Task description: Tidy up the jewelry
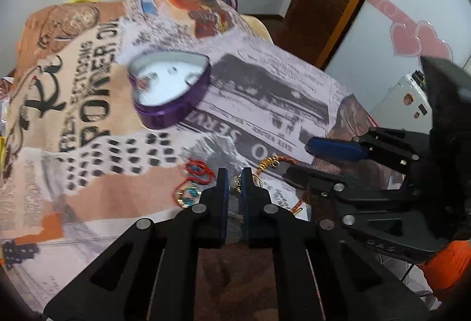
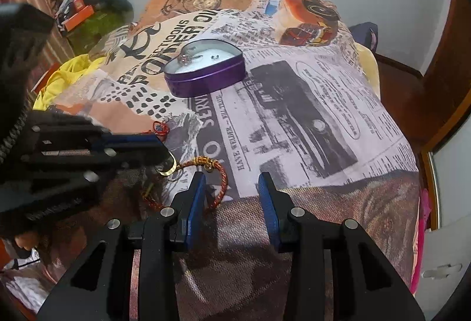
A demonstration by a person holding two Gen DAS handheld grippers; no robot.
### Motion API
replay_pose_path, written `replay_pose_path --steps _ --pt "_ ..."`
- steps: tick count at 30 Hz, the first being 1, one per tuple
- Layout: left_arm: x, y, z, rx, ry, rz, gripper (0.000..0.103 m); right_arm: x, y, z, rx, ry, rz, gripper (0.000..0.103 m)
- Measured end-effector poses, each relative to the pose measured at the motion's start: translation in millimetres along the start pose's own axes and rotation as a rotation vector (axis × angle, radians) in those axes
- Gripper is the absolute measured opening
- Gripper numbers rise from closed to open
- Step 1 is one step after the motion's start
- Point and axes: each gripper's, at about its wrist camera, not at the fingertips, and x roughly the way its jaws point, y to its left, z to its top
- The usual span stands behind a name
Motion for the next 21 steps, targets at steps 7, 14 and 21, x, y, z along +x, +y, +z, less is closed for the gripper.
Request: replay_pose_path --steps 7,14,21 --pt "-20 16 3 -0.036 -0.042 0.018 0.007 17 14 9 -0.087 0.031 -0.001 0.034" --pt "-23 15 1 -0.041 -0.045 0.024 0.007 25 17 14 -0.123 0.059 -0.003 0.034" --pt "-28 10 -2 -0.035 -0.052 0.026 0.007 26 25 12 -0.124 0.063 -0.017 0.01"
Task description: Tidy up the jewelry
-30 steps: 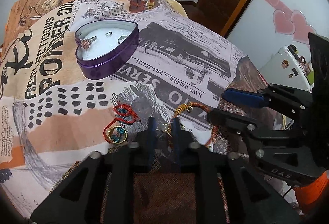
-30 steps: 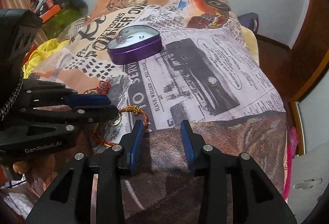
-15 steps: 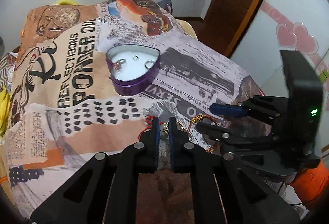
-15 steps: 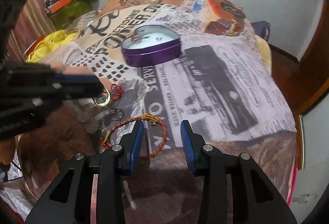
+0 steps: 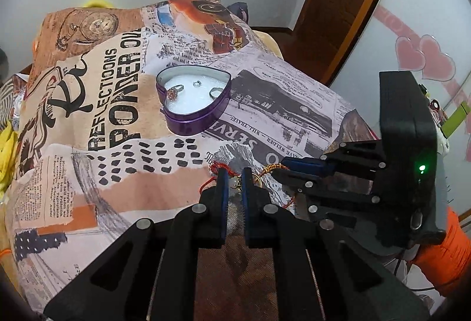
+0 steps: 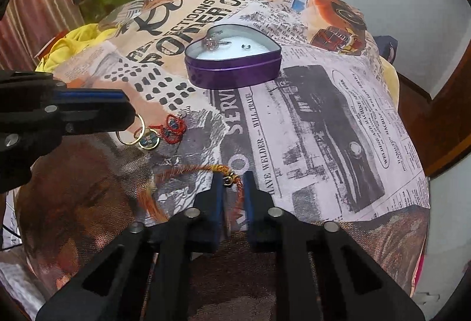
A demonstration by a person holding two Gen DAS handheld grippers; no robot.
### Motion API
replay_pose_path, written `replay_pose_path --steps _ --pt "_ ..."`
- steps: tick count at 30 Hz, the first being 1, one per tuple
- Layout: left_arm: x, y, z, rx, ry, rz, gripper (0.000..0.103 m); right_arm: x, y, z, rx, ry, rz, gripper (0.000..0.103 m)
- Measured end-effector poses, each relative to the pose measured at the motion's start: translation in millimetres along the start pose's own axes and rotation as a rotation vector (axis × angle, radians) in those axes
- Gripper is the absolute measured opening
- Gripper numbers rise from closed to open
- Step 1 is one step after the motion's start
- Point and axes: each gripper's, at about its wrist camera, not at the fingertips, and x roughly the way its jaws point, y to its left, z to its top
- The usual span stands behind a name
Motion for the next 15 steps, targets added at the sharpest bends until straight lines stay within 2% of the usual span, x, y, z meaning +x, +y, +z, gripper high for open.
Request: replay_pose_path --steps 15 --pt "-22 8 9 -0.014 -0.056 0.029 0.007 -39 -1 7 0.063 -0.113 -0.017 0.009"
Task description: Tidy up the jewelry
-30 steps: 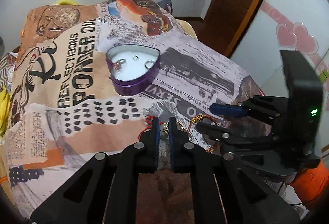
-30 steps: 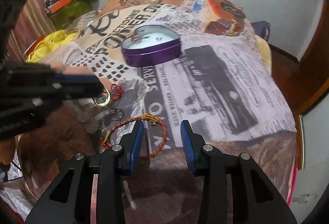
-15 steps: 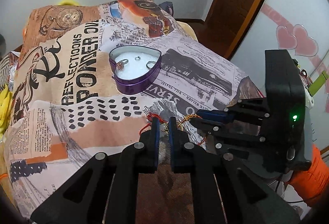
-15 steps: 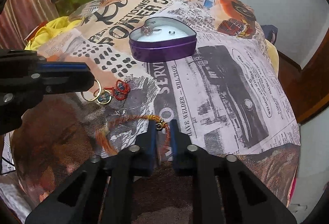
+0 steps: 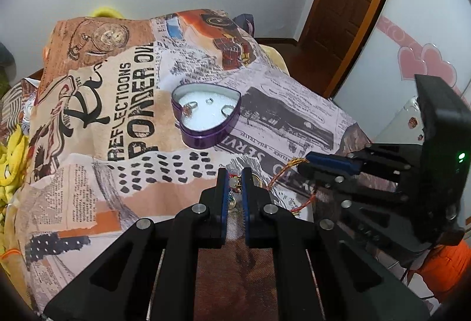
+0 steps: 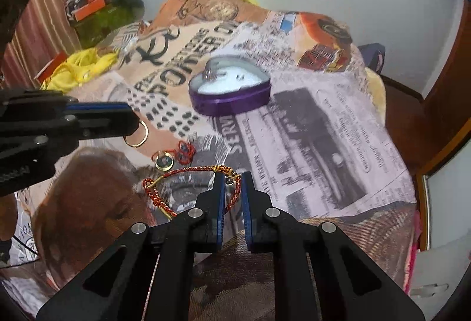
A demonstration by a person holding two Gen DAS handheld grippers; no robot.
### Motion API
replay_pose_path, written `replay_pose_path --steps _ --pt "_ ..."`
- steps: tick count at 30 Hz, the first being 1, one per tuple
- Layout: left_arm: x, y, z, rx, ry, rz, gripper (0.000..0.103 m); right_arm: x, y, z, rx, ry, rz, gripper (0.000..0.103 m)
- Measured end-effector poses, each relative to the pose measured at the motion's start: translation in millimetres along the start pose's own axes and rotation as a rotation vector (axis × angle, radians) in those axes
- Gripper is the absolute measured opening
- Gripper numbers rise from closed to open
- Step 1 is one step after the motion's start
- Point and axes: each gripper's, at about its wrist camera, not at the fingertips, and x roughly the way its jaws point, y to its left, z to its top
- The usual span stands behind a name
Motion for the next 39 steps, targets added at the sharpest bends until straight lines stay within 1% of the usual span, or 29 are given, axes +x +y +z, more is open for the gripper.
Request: replay_pose_path --steps 3,9,11,18,26,39 --pt "-4 2 5 0.003 -0.017 0.01 0.007 -7 -1 6 0.004 -0.02 0.003 0.009" --pt "-11 7 17 0.009 -0.048 0.028 0.007 -13 -6 20 0.019 -0.055 -0.017 0.01" --pt "-12 9 22 0.01 -0.058 0.034 0.007 -15 -8 24 0.025 -0.068 -0.028 0.01" --pt "-11 17 36 0.009 -0.08 0.043 0.007 -11 -15 40 0.037 -0.093 -0.024 0.01" --pt "0 25 52 0.008 -0.085 0.043 0.007 1 -21 60 0.035 -0.108 -0.03 0.01" --pt "24 41 74 -0.003 -0.084 0.042 0.007 35 -26 88 0.036 -0.09 -0.031 0.01"
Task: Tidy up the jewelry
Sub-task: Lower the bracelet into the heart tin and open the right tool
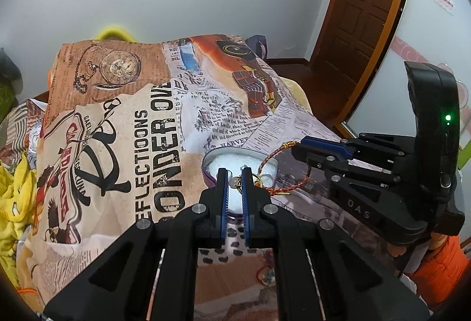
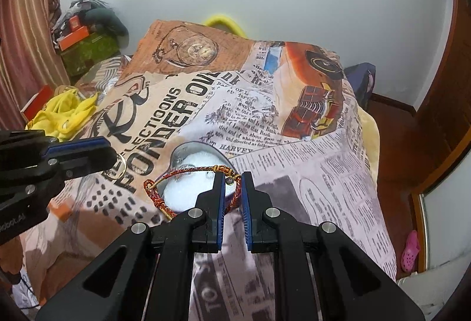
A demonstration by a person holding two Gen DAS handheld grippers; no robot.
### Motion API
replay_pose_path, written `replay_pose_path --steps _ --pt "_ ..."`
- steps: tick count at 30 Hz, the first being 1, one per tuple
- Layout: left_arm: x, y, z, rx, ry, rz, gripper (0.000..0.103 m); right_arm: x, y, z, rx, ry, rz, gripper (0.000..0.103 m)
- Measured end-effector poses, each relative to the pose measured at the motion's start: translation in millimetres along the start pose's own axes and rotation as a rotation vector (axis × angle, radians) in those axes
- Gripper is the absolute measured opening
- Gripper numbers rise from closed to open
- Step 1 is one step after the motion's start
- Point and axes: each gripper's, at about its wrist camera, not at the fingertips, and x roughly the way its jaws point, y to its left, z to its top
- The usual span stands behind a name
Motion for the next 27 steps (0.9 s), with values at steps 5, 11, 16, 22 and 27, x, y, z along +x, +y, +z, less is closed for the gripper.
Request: replay_pose_path --steps 5,11,16,22,27 --pt "16 5 3 -0.011 0.017 -0.008 0.007 15 1 7 0.004 0.017 0.012 0.01" --pt "40 13 4 -0.041 0.065 -0.044 0.007 36 4 11 -0.002 0.063 0.035 0.01" --pt "54 15 2 -0.034 0.091 -0.053 0.007 46 5 9 -0.009 0.097 0.05 0.01" --pt "66 9 -3 -0.004 0.116 -0.063 0.007 53 5 7 -0.014 0.121 0.056 0.01" --pt "71 7 -4 -0.005 0.135 -0.077 0.007 54 3 6 -0.025 0.141 0.062 0.01"
